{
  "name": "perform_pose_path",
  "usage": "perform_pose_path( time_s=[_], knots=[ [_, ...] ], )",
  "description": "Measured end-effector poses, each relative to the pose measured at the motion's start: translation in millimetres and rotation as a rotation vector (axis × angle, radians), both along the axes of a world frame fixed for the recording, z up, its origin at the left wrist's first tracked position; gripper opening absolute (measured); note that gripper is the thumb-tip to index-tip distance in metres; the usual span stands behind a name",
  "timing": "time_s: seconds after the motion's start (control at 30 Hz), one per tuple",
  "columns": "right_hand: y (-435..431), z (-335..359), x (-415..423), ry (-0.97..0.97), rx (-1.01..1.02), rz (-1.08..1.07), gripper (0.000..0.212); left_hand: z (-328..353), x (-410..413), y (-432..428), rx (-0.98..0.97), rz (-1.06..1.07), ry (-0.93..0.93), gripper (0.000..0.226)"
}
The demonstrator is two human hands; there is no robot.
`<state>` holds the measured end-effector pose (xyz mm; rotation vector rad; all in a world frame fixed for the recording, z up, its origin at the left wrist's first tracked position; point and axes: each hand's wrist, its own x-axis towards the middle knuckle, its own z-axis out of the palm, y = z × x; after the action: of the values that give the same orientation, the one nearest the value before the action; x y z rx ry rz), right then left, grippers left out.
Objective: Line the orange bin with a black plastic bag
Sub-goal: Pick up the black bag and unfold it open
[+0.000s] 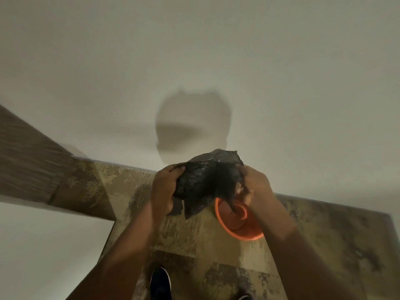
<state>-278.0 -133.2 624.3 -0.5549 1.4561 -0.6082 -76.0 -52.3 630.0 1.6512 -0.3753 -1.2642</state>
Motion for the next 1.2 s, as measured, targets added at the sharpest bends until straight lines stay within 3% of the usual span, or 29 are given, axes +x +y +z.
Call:
perform_pose_path(
  time_s=[0.1, 0.23, 0.4, 0.53, 0.63, 0.7, 0.77, 0.9, 1.0, 1.07, 1.2],
  knots=[
    [-6, 32, -33, 0.115, -0.140, 0.042, 0.023, 31, -4, -6, -0.046, -0.080, -0.250, 0.013],
    [-5, 78, -77, 0.269, -0.270, 0.163, 0.032, 66, -5, -15, -0.105, -0.294, -0.629, 0.022],
    [-3, 126, -117, 0.342, -0.345, 0.229, 0.046, 105, -10, -31, -0.125, -0.352, -0.823, 0.032],
    [4, 163, -127, 0.207, -0.265, 0.091, 0.035, 136, -35, -41, -0.106, -0.231, -0.832, 0.023],
    [10, 197, -122, -0.078, -0.172, -0.079, 0.037, 161, -67, -40, -0.240, -0.172, -0.944, 0.049],
    [12, 222, -115, -0.198, -0.150, -0.107, 0.031, 178, -91, -39, -0.361, -0.221, -0.928, 0.068],
    [13, 247, -107, -0.375, -0.136, -0.104, 0.027, 190, -116, -38, -0.342, -0.349, -0.811, 0.087],
    [8, 288, -99, -0.590, -0.145, -0.024, 0.020, 203, -149, -36, -0.138, -0.473, -0.262, 0.108],
    [3, 310, -102, -0.616, -0.179, 0.058, 0.018, 207, -163, -32, -0.117, -0.534, -0.071, 0.098],
    [0, 321, -103, -0.591, -0.236, 0.089, 0.014, 211, -171, -31, -0.172, -0.535, -0.120, 0.082],
    [-8, 339, -112, -0.572, -0.234, 0.110, 0.015, 227, -172, -41, -0.296, -0.411, -0.340, 0.025]
  ],
)
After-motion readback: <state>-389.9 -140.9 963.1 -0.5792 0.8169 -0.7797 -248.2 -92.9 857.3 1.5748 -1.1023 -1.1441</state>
